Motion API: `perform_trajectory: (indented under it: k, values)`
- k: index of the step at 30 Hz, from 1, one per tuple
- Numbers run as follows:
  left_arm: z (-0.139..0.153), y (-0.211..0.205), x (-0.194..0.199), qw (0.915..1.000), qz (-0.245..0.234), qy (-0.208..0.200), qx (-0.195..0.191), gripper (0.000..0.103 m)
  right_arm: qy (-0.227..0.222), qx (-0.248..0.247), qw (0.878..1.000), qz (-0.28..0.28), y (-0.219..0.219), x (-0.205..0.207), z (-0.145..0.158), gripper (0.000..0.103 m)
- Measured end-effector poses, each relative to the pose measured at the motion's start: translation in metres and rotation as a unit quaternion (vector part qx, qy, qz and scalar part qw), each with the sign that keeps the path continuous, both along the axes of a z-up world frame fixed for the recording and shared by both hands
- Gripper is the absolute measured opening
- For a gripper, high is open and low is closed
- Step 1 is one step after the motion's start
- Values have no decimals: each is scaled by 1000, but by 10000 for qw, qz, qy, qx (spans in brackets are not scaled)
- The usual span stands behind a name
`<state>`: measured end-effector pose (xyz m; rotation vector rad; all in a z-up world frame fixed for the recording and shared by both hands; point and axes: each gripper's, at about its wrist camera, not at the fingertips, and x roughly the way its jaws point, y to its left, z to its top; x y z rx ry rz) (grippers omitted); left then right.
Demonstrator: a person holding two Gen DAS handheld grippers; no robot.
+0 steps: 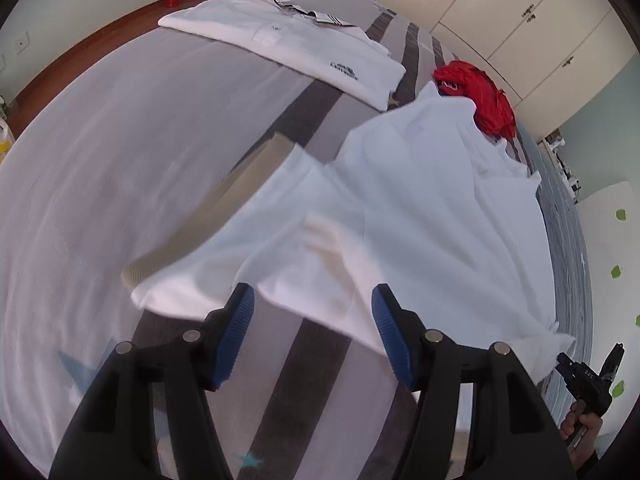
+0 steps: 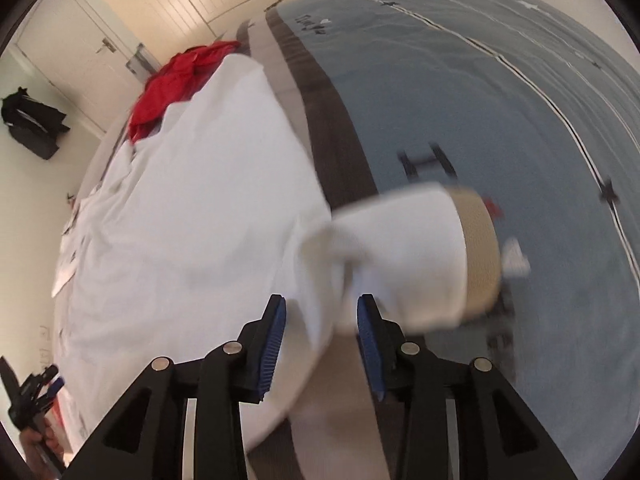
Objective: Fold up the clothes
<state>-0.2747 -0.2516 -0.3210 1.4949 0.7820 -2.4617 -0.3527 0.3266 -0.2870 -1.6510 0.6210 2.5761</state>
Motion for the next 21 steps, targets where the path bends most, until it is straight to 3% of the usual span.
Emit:
perform_trajectory:
  k: [3,10,14,18,21]
  values:
    - [-5,10,9,9996,-243,-3,160,58,-67,-308,9994,138,-2,34,-4,34]
    - [-9,39,-17,9972,-712,85,211,58,-318,-744,9950,585,-37,55,-32,34]
    - [-16,53,-40,9952,-974,41,41,53,-159,-849,9941,660,-52,35,-33,34]
    - [-17,58,-58,9929,-1175,96,139,36,106,-1033,9925,645,-59,13,-23,34]
    - [-11,62,-69,9917,-1256,219,146,32,301,-1168,9906,647,-62,-2,-14,34]
